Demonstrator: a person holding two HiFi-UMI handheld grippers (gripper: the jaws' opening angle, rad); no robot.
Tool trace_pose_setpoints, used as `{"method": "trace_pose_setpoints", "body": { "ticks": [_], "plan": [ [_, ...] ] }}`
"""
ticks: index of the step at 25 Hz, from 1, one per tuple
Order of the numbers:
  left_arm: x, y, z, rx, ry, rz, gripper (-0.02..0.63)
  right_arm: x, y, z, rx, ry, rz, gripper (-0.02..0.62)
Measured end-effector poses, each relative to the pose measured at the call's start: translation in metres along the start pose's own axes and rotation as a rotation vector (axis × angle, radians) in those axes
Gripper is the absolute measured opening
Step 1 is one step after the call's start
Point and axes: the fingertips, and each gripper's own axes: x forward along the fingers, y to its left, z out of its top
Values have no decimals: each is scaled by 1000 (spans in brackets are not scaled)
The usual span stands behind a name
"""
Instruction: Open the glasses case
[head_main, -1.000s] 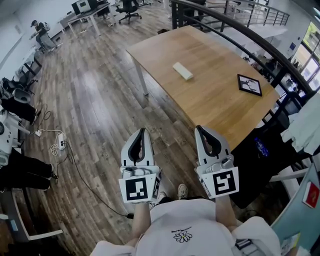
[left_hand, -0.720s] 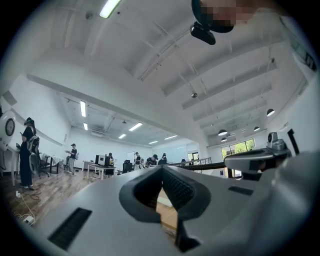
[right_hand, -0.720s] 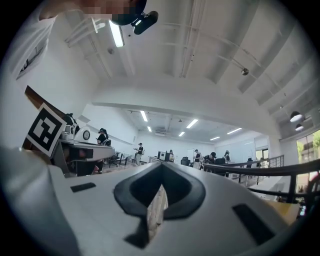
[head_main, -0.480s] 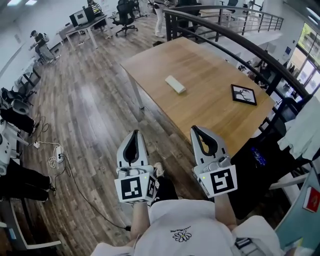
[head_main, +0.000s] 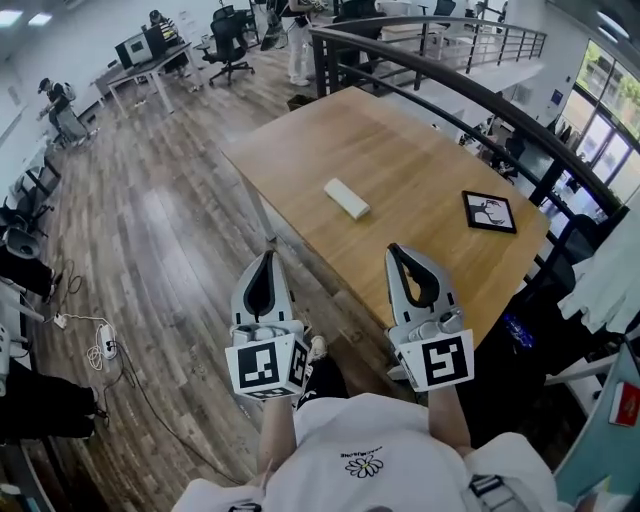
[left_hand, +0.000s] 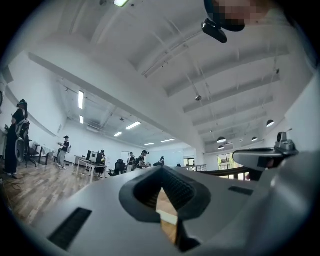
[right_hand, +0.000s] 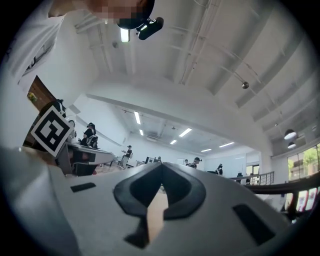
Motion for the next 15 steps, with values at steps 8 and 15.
{"method": "trace_pose_setpoints", "body": {
  "ticks": [8,15],
  "plan": [
    [117,70,-20,-62,27,-71,17,122,-12,-28,-62,31,-56,9],
    [209,112,-21,-83,21,-114,17,208,-23,-46,-105,75,-107,9]
  ]
}}
